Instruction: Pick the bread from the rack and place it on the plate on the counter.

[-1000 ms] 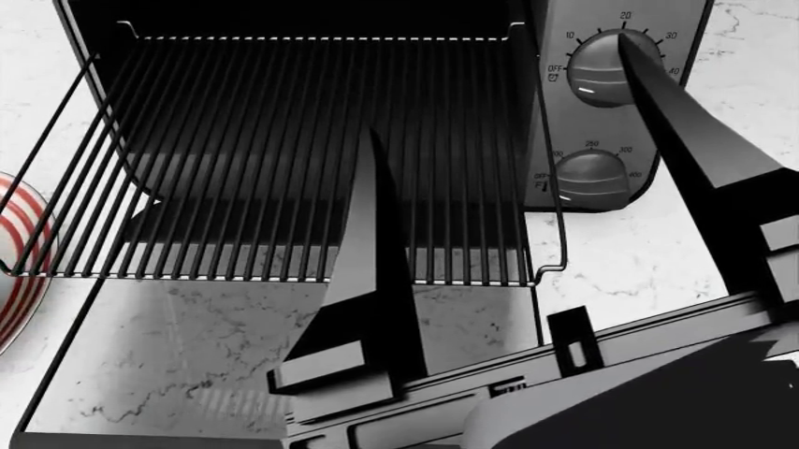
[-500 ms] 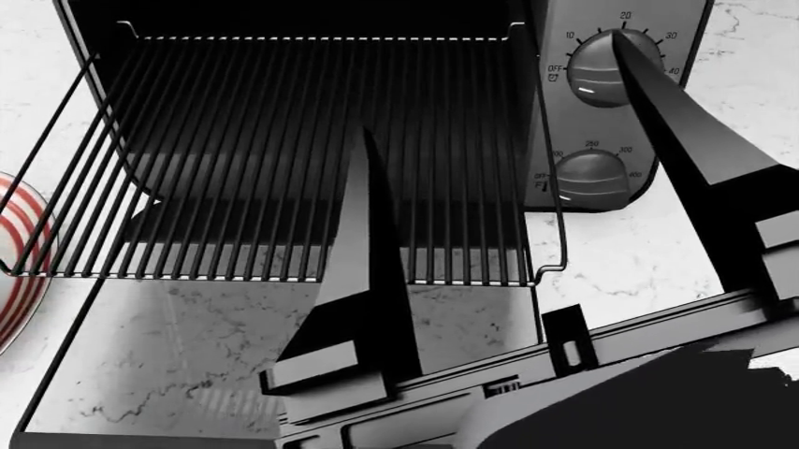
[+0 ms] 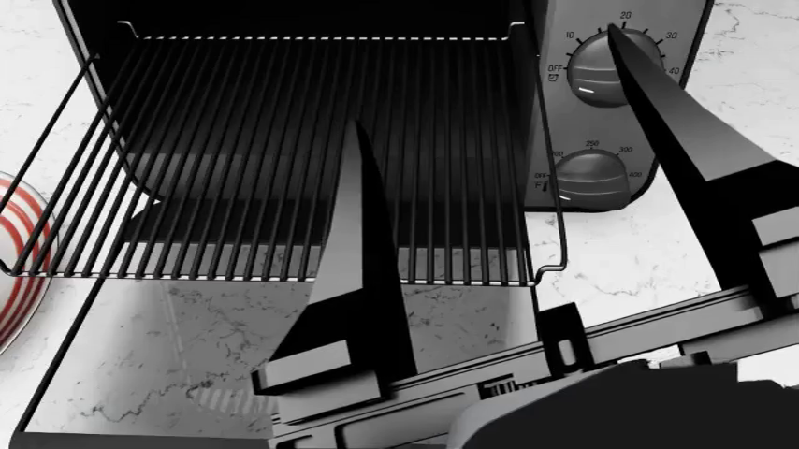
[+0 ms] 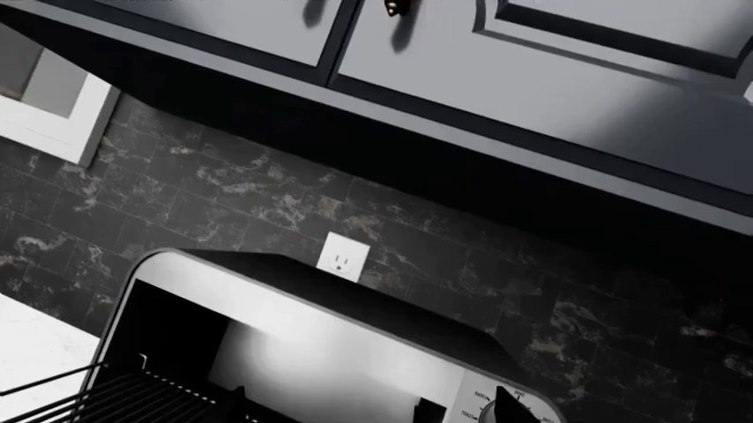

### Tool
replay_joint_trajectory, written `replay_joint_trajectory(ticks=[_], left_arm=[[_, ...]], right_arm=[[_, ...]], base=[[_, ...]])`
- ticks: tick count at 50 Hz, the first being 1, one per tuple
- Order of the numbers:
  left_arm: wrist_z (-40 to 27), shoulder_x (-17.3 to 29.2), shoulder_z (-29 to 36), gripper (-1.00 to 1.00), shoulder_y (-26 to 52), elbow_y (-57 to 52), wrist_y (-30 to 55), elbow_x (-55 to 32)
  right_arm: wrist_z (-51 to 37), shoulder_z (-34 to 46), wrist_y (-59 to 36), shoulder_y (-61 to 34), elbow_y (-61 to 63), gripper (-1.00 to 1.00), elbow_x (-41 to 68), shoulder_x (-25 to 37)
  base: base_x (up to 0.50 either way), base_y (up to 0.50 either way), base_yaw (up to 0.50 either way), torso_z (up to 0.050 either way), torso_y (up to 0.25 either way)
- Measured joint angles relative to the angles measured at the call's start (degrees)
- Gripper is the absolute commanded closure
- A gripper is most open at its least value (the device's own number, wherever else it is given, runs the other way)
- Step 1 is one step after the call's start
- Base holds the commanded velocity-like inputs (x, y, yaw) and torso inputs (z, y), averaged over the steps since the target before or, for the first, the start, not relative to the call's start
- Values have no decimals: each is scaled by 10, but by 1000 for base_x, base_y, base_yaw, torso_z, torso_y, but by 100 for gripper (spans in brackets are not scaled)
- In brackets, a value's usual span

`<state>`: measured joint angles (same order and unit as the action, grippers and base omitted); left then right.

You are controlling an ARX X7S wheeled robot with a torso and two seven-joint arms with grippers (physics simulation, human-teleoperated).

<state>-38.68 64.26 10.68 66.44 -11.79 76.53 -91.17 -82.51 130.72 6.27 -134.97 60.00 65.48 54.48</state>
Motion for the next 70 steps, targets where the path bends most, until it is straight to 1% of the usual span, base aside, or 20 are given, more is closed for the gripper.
replay_joint_trajectory(ticks=[21, 37, 48, 59, 70], left_arm=[[-52, 39, -16, -100, 26, -42, 10, -84], [-157, 81, 9, -100, 84, -82, 3, -227], [-200, 103, 21, -100, 123, -108, -1, -289], [-207, 135, 2, -100, 111, -140, -19, -314], [-206, 183, -62, -100, 47, -189, -59, -340]], right_arm=[[2, -7, -2, 0, 0, -100, 1, 1], [8, -18, -7, 0, 0, -100, 6, 4], [10, -19, -7, 0, 0, -100, 4, 5], [7, -14, -3, 0, 0, -100, -2, 3], [5, -8, 1, 0, 0, -100, -9, 2]], base=[[0, 0, 0, 0, 0], [0, 0, 0, 0, 0], [0, 0, 0, 0, 0], [0, 0, 0, 0, 0], [0, 0, 0, 0, 0]])
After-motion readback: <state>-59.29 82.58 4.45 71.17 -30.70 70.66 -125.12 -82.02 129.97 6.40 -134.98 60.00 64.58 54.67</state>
